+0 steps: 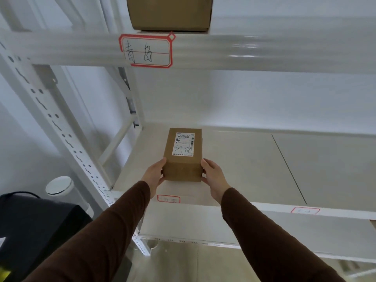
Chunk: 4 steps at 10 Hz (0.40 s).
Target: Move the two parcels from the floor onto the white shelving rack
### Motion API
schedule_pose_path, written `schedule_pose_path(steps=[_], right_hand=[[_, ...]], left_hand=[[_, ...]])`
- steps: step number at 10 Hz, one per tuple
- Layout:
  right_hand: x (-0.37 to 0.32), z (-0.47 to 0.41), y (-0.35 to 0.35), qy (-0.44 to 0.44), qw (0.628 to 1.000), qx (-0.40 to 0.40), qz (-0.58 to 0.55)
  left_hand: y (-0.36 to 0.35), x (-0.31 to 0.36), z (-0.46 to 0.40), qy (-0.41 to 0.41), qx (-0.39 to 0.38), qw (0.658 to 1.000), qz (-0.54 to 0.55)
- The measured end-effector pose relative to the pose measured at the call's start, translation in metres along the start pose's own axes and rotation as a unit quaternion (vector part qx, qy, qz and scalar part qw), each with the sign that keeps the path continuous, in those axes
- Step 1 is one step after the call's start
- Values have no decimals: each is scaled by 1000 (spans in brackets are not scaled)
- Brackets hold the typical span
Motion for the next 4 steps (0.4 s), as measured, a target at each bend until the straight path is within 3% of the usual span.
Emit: schedule_pose_path(steps=[4], right_hand=[[0,0,-10,5,999,24,26]], left_hand=[[11,-7,-31,-10,-36,998,-43]])
Point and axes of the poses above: each hand's wrist, its own z-axis away from the middle knuckle, its own y-axis out of the back of the hand, x = y × z, the point moved 4 cm from there along -z, towards the middle knuckle, and after that the axes turned 12 degrees about x, right-handed, at the moved point
